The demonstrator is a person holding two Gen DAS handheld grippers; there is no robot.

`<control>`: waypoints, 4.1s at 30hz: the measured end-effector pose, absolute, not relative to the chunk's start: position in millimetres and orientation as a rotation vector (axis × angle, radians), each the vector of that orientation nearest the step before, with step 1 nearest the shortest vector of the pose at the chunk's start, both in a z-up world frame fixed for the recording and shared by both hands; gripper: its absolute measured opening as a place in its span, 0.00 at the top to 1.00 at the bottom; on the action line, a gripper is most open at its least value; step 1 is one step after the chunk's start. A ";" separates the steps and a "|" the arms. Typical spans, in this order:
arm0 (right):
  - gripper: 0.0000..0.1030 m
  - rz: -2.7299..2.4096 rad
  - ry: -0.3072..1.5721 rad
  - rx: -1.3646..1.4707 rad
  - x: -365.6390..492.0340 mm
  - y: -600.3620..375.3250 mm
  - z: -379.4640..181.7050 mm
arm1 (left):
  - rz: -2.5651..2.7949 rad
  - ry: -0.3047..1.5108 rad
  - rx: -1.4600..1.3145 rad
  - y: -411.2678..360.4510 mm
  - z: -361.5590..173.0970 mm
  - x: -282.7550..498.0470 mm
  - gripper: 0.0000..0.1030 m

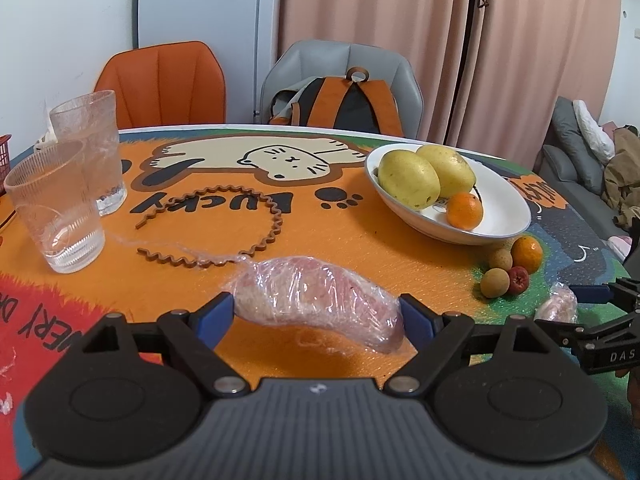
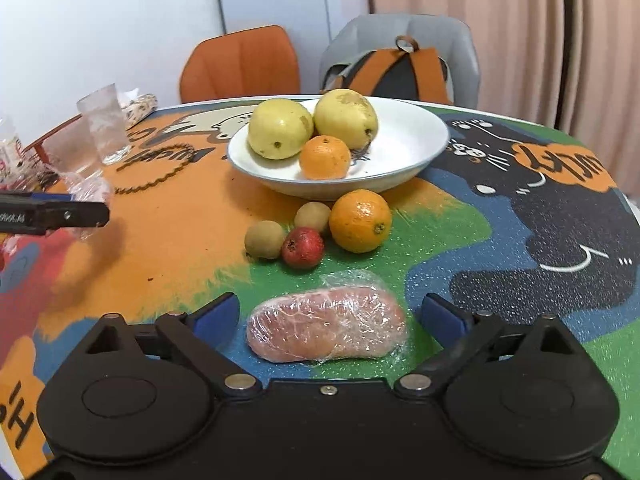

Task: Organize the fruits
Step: 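Close the left gripper on the large wrapped meat pack while the right holds its pack, then lower the small meat pack onto the plate and open the right gripper while the left carries its pack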

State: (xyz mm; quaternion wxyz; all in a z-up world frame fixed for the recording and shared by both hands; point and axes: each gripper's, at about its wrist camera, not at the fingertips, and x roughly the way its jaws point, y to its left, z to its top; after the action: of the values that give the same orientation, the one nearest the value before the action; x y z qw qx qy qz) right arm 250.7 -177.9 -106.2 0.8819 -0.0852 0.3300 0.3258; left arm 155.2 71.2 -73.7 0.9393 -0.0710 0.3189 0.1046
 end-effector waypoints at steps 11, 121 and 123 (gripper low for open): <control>0.32 0.684 0.691 -0.143 258.8 -188.8 -93.9 | 0.200 0.641 -0.129 61.2 -66.7 170.8 0.16; 0.14 0.602 0.650 -0.041 310.6 -170.2 -46.9 | -0.107 0.669 0.028 37.5 -78.2 250.2 0.12; 0.14 0.602 0.649 -0.037 308.4 -171.6 -46.7 | -0.105 0.656 0.032 36.2 -71.7 249.1 0.12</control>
State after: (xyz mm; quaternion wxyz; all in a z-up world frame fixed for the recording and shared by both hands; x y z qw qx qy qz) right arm 308.4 -171.6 -46.7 0.9035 -0.0178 0.3142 0.2911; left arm 249.1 36.2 -71.7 0.9452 0.0158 0.3221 -0.0517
